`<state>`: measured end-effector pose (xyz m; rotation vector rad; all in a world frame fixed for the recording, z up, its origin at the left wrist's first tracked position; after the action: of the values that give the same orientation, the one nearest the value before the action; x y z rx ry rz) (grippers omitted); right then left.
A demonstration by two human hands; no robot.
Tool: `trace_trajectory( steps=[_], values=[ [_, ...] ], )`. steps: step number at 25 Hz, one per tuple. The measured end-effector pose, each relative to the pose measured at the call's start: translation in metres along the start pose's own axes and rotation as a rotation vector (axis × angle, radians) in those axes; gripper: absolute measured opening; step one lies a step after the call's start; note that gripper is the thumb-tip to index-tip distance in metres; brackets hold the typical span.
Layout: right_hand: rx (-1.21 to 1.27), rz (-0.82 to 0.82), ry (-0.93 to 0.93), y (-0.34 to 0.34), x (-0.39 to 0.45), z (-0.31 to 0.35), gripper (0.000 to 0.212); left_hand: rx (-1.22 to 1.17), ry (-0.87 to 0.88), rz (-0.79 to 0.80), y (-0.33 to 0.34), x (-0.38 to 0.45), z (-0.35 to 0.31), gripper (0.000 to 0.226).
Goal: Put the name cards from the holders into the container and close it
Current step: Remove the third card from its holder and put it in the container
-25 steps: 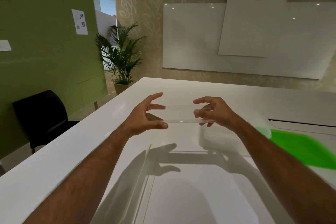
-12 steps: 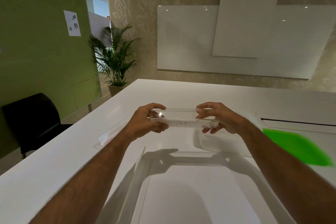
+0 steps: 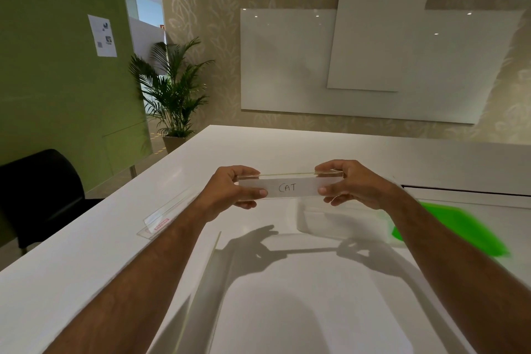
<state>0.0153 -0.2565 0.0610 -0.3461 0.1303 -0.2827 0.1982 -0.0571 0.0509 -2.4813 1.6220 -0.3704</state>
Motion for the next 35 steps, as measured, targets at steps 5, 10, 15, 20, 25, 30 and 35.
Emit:
trace_trajectory(
  steps=[5,10,15,20,25,30,35],
  values=[
    [-0.099,-0.056,0.002,-0.016,-0.014,-0.002,0.066,0.263,0.036,-0.030,0.007,0.010,-0.012,0.061],
    [-0.254,-0.158,0.006,-0.043,-0.030,-0.001,0.072,0.523,0.109,-0.037,0.024,0.030,-0.029,0.061],
    [-0.676,-0.267,0.076,-0.074,-0.043,0.005,0.076,0.660,0.162,0.016,0.050,0.050,-0.044,0.056],
    [-0.932,-0.233,0.181,-0.090,-0.041,-0.003,0.072,0.896,0.182,0.174,0.087,0.073,-0.059,0.029],
    [-1.058,-0.159,0.246,-0.099,-0.040,-0.006,0.052,0.977,0.109,0.263,0.110,0.093,-0.058,0.023],
    [-1.185,-0.007,0.349,-0.094,-0.033,-0.022,0.032,1.056,0.004,0.372,0.124,0.111,-0.051,0.027],
    [-1.230,0.054,0.406,-0.097,-0.028,-0.026,0.028,1.118,-0.083,0.438,0.133,0.125,-0.046,0.043]
  ],
)
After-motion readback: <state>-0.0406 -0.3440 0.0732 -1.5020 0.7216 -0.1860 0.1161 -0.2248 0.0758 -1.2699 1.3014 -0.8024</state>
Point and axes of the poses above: each hand's wrist, its own x-axis towards the middle knuckle, its own y-axis out of the palm, z = x × y, the point moved 9 cm from there along x, towards the middle knuckle, and after that the axes turned 11 degrees about z, right-handed, at the moved point
